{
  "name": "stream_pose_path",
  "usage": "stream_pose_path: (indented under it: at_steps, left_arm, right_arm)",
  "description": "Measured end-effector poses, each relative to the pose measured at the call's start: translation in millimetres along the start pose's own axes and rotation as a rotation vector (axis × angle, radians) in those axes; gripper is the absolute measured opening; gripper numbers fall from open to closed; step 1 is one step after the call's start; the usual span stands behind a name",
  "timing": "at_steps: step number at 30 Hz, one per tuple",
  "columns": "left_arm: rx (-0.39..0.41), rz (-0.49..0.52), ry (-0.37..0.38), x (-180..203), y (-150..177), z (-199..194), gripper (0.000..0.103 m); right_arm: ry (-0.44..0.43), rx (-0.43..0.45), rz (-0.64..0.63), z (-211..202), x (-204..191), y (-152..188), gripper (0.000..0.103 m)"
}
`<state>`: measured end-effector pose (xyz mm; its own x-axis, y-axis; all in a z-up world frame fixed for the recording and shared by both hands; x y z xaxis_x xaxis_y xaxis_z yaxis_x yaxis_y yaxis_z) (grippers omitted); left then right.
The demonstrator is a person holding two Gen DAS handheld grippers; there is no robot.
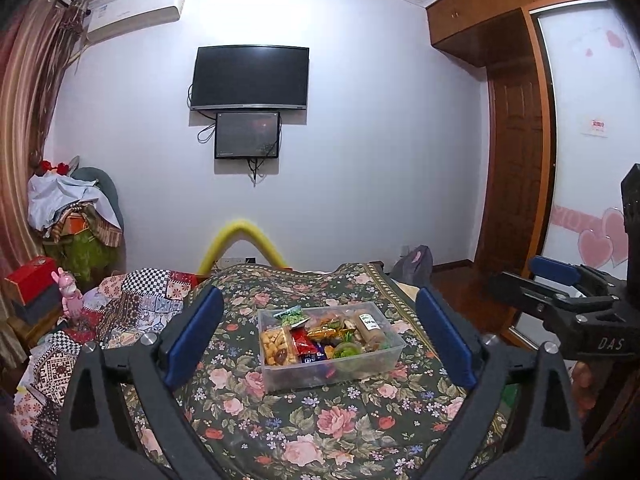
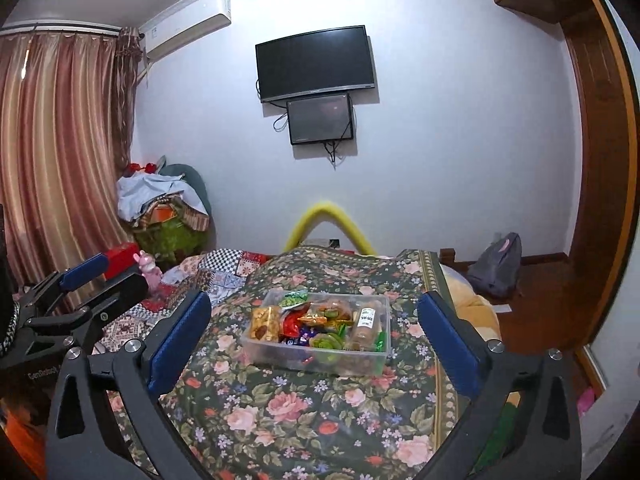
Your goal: Organize snacks
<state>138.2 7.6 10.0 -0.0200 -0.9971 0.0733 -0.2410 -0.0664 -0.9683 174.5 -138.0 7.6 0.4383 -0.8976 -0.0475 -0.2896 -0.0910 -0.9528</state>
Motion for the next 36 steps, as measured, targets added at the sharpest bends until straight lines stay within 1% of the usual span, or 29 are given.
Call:
stream_pose_path:
  at_steps: [15, 28, 36]
  left_arm:
    - [-0.009, -0.013, 0.001, -0.4, 5.6, 2.3, 0.099]
    - [-0.009, -0.017, 0.001, 0.3, 4.2, 1.8, 0.1]
    - [-0.007, -0.016, 0.02, 2.3, 3.4, -0.1, 0.101]
  right_arm:
    - [0.009, -0.008, -0.014, -1.7, -1.4, 4.9, 0.103]
    - [0.015, 0.001, -0.019, -2.5, 0.9, 1.6, 0.103]
    - [0.02, 0.01, -0.014, -4.3, 3.0, -0.4, 0.103]
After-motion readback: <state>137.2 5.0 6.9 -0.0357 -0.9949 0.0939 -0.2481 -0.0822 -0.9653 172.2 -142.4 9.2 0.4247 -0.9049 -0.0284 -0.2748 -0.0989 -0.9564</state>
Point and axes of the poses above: each gripper's, at about its wrist camera, not at the fingertips, and z roughly the way its jaws point, x to its right, y to its underside, the point moved 10 cm from there along z, roughly the way its jaws point, and after that the axes turned 2 degrees about -z, right-handed, at the moved point
